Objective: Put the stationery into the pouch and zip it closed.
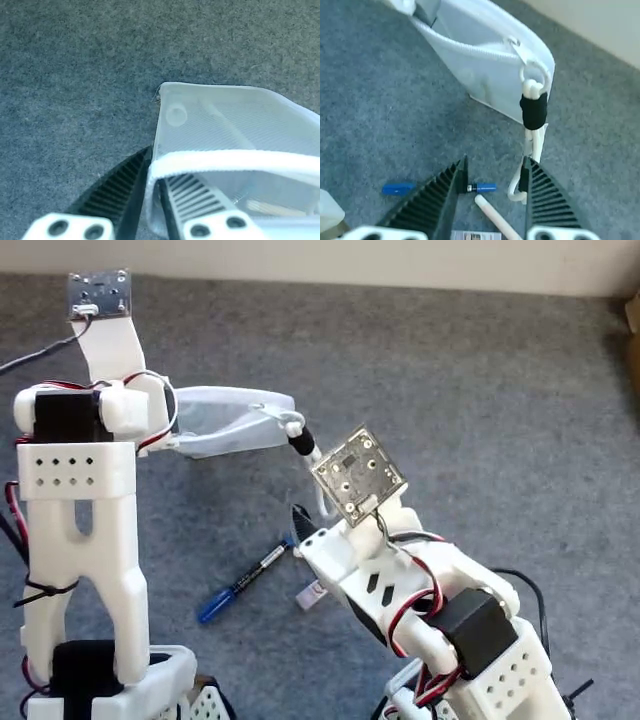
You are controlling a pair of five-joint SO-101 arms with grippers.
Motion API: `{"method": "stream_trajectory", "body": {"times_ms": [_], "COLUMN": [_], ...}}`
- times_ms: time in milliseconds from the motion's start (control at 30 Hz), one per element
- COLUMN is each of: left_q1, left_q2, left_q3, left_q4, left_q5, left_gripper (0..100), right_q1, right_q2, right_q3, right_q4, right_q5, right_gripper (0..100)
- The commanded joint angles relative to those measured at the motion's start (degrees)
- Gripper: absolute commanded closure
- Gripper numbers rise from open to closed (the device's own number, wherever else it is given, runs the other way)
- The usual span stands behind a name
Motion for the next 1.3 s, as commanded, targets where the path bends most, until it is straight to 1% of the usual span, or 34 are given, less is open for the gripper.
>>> {"method": "stream_trajectory", "body": {"times_ms": [0, 133, 233, 333, 400, 633, 733, 833, 900, 1033, 1267], "left_q1": [-1.19, -1.19, -1.19, -2.86, -3.91, -4.09, -4.09, -4.09, -4.09, -4.09, -4.09], "left_q2": [1.01, 1.01, 1.01, 1.01, 1.01, 1.19, 1.19, 1.27, 1.27, 1.27, 1.01], "left_q3": [0.84, 0.84, 0.84, 0.84, 0.84, 0.92, 1.01, 1.01, 1.01, 1.01, 2.33], "left_q4": [-0.79, -0.70, -0.70, -0.79, -0.88, -0.70, -0.70, -0.62, -0.62, -0.62, -0.97], "left_q5": [0.53, 0.53, 0.44, 0.44, 0.53, 0.53, 0.53, 0.53, 0.53, 0.53, 0.53], "left_gripper": [99, 99, 99, 99, 99, 99, 99, 99, 99, 99, 99], "right_q1": [-1.19, -1.45, -1.54, -1.54, -1.54, -1.63, -1.63, -1.63, -1.63, -1.27, -1.19], "right_q2": [-1.01, -1.01, -0.92, -0.04, 2.95, 19.21, 24.66, 28.70, 31.08, 34.95, 41.98], "right_q3": [0.13, 6.02, 11.56, 15.78, 17.10, 17.63, 17.63, 17.54, 17.54, 17.54, 17.54], "right_q4": [2.24, 0.40, -3.30, -5.85, -7.08, -13.93, -15.16, -15.34, -15.78, -20.53, -25.63], "right_q5": [0.26, 7.38, 9.32, 11.60, 12.13, 12.40, 12.57, 16.44, 17.67, 17.85, 17.93], "right_gripper": [83.6, 83.6, 83.6, 83.6, 83.6, 83.6, 83.6, 83.6, 83.6, 83.6, 83.6]}}
